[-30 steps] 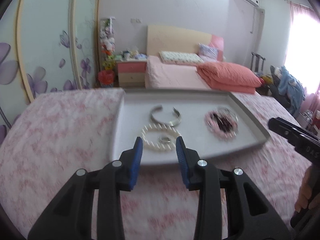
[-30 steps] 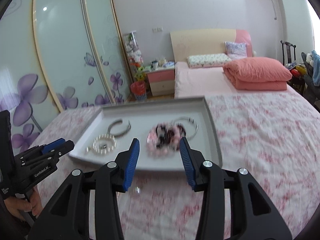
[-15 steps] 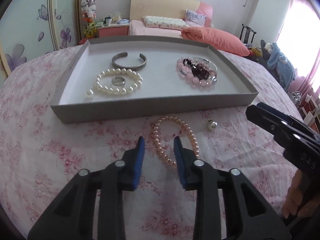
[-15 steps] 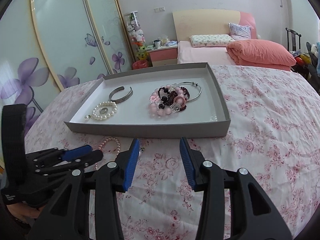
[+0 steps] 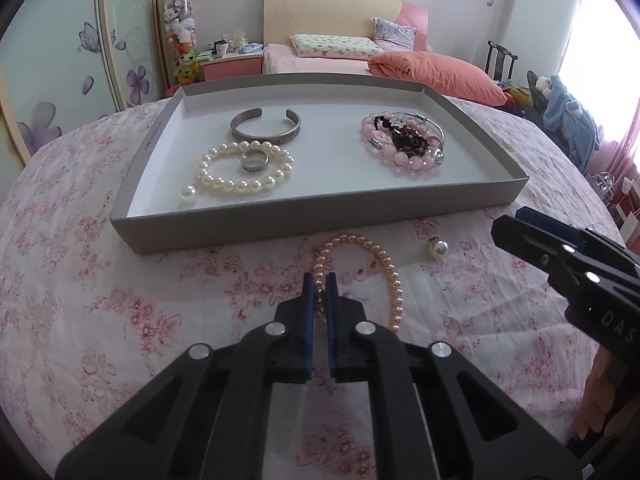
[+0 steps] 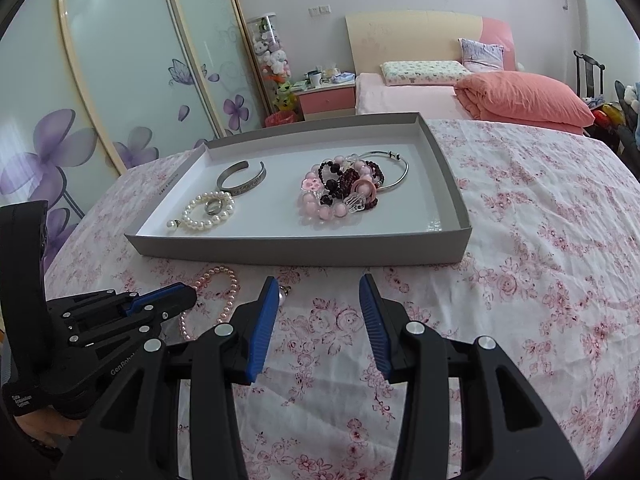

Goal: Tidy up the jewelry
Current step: 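Grasp the pearl stud with the right tool while the left tool grasps the pink pearl necklace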

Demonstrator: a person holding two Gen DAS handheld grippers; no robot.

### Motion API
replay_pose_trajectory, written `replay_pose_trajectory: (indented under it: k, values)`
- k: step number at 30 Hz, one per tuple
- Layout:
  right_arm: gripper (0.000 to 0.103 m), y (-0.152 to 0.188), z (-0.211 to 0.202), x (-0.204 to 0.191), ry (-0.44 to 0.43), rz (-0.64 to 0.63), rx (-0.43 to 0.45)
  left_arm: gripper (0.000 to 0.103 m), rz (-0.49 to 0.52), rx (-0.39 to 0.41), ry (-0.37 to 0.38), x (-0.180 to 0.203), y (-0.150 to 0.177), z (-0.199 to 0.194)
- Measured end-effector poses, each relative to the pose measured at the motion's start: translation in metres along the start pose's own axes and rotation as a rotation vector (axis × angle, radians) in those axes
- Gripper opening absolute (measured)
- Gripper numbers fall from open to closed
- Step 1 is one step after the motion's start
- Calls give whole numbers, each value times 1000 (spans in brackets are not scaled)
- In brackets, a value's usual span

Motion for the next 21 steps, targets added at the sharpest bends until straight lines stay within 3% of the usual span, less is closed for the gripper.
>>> replay_pose_trajectory:
  k: [13,21]
  values:
    - [43,10,12,-19,-25,-73,-61,7,-100,0,-123,-90,8,-20]
    - [37,15,27,-32,-8,-105,-111,7,-101,8,-123,-94,11,-24]
Point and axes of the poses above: each gripper's, at about its wrist camera, not at the fingertips, and z roughly the way its jaws point, x to its right, y to its underside, the point moved 7 cm from there along z, roughly the way its jaws point, and after that the axes turned 2 degrees about y, right-handed, at the moved point
